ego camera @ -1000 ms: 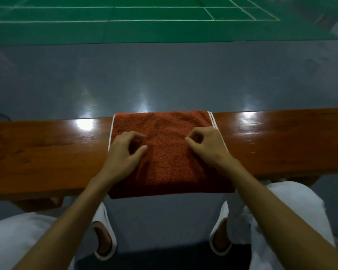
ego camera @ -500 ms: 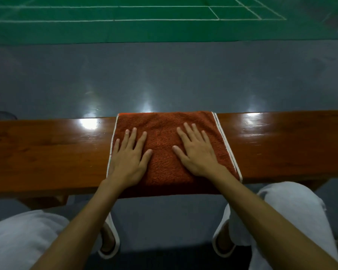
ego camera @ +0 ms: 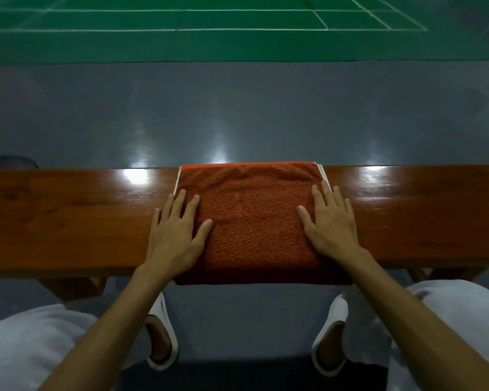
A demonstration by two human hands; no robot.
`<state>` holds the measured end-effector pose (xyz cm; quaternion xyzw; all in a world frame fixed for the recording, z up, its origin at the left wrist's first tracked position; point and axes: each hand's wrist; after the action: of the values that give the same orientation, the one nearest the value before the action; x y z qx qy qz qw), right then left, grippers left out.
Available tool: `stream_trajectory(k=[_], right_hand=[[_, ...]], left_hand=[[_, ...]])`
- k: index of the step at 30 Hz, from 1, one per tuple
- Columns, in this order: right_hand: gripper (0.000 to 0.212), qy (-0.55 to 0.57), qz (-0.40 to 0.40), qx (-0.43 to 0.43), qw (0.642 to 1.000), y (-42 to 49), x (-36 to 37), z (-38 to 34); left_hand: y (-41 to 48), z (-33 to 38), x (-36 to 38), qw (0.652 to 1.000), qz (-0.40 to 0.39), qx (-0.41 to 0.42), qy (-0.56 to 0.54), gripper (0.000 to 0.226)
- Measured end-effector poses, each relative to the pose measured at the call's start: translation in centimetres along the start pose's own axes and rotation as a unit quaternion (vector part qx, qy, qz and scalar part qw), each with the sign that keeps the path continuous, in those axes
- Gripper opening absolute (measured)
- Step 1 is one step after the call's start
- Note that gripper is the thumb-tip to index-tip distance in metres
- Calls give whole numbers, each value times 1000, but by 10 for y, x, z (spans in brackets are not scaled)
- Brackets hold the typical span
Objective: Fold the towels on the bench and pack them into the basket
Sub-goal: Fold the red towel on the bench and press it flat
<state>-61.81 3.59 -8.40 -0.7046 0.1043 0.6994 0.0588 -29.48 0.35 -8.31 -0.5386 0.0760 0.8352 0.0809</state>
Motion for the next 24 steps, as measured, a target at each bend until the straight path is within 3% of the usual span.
stream_trajectory(k=[5,9,14,19,22,24], right_hand=[[63,86,53,12,995,4,-7,6],[46,103,86,71,988,10,-21,17],[37,90,31,153,984,17,-25,25],[29,95,4,136,986,18,-28,20],[24,172,4,127,977,21,-29,24],[20,277,4,135,951,24,-35,28]], left_hand=[[6,0,-9,992,104,-8,-77,46],[9,7,-19,978,160,-103,-90,36],[13,14,-21,971,140,-177,-81,48],[19,22,-18,978,109,-151,-95,23],[21,20,-22,966,117,-133,-189,9],[23,19,-30,930,116,-153,-313,7]])
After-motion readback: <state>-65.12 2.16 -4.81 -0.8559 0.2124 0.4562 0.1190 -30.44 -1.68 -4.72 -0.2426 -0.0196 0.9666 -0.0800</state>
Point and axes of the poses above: each hand's wrist, its own y-axis towards the middle knuckle, its own x-axis out of the palm, z = x × y, and after that the axes turned 10 degrees about -y, right-handed
